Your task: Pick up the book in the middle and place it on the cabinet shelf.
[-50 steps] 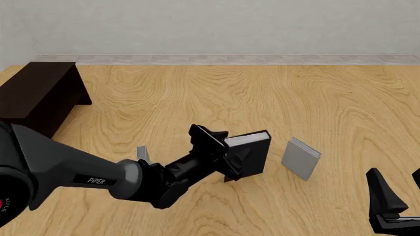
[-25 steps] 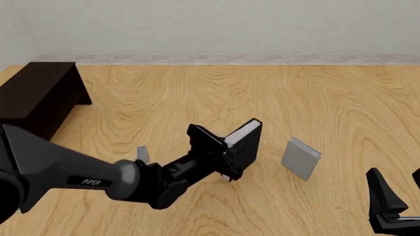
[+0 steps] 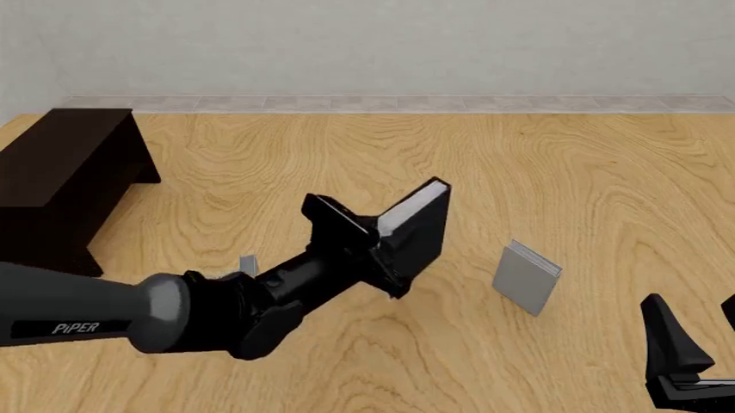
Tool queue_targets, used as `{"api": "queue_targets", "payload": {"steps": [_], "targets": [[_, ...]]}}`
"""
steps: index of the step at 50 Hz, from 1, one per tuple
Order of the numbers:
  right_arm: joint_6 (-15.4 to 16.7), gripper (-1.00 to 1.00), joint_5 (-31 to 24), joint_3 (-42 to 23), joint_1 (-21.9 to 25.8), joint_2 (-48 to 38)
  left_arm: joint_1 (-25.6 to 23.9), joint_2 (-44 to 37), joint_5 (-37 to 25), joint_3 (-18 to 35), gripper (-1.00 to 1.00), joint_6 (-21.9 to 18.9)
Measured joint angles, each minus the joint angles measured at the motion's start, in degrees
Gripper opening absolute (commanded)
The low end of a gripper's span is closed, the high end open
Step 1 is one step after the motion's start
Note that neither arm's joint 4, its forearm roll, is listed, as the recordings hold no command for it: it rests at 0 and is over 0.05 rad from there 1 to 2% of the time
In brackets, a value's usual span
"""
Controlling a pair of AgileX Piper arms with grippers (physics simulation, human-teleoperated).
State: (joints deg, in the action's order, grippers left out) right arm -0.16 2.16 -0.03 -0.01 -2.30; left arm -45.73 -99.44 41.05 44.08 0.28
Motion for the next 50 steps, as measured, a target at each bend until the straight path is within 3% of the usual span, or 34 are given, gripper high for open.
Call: {"api": "queue_targets", "payload": {"steps": [26,50], "targets": [[0.00,1.00,0.00,0.00,0.00,0.00,8.83,10.01,-3.77,0.57,-1.00,-7.05],[0.00,1.00,0.00,0.00,0.00,0.00,18.24,13.83,-4.29,2.36,-1.00,-13.68]]}}
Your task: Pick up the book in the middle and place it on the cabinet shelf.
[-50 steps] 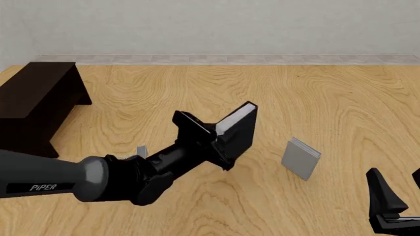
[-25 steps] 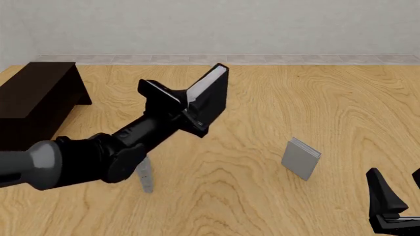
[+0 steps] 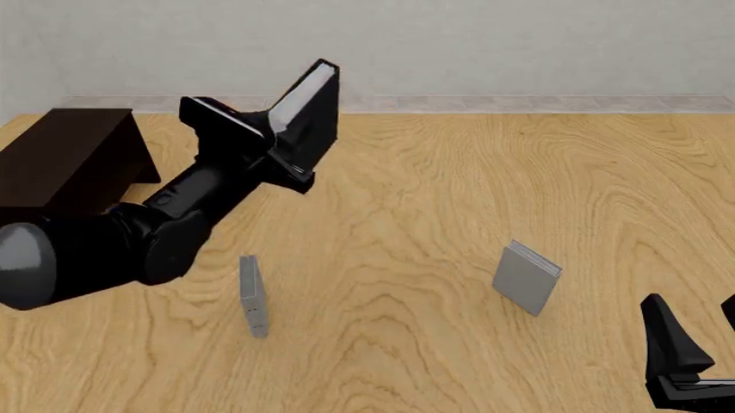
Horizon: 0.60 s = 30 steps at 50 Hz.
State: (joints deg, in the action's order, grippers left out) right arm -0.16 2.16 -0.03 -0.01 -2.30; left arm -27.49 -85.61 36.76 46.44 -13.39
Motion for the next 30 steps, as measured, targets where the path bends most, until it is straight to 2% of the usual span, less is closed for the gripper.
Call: {"api": "queue_targets", "payload": {"steps": [30], "targets": [[0.00,1.00,0.00,0.00,0.00,0.00,7.12,2.06,-2.15,2.80,-1.00,-11.87]]}}
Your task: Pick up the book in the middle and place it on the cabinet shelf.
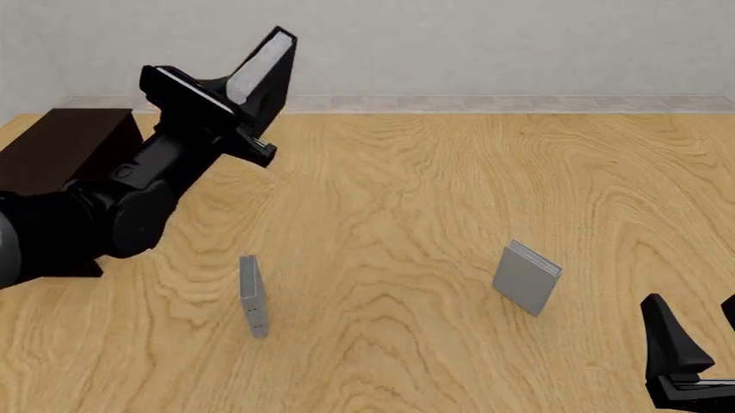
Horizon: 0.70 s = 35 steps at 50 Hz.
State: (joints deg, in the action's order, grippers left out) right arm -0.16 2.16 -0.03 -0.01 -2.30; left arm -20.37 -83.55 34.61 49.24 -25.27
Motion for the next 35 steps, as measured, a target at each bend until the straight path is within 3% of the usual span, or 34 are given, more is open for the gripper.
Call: {"api": "queue_targets", "payload": {"steps": [35], "targets": [[0.00,1.00,0.00,0.00,0.00,0.00,8.51,4.25,-4.25,2.08,-1.00,-10.74]]}}
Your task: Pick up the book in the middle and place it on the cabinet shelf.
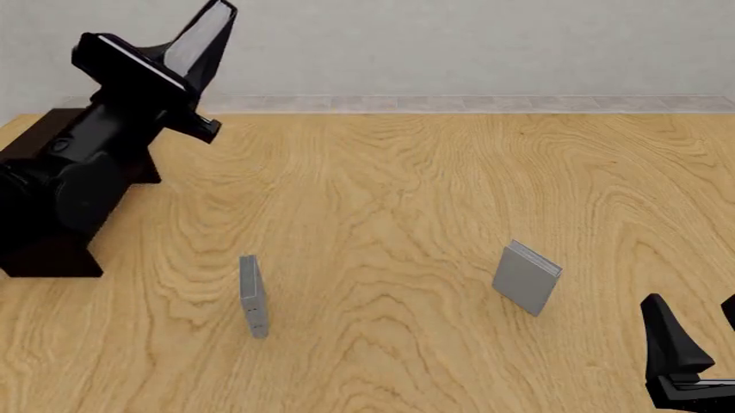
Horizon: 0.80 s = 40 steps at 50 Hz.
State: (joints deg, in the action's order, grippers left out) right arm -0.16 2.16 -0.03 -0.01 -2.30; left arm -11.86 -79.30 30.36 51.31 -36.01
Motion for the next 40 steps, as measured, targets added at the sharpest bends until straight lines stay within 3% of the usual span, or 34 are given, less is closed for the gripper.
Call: {"api": "queue_targets", "payload": {"steps": [40], "targets": [[0.00,1.00,0.00,0.00,0.00,0.00,9.44,-0.24,-0.51,0.42,-1.00,-8.13]]}}
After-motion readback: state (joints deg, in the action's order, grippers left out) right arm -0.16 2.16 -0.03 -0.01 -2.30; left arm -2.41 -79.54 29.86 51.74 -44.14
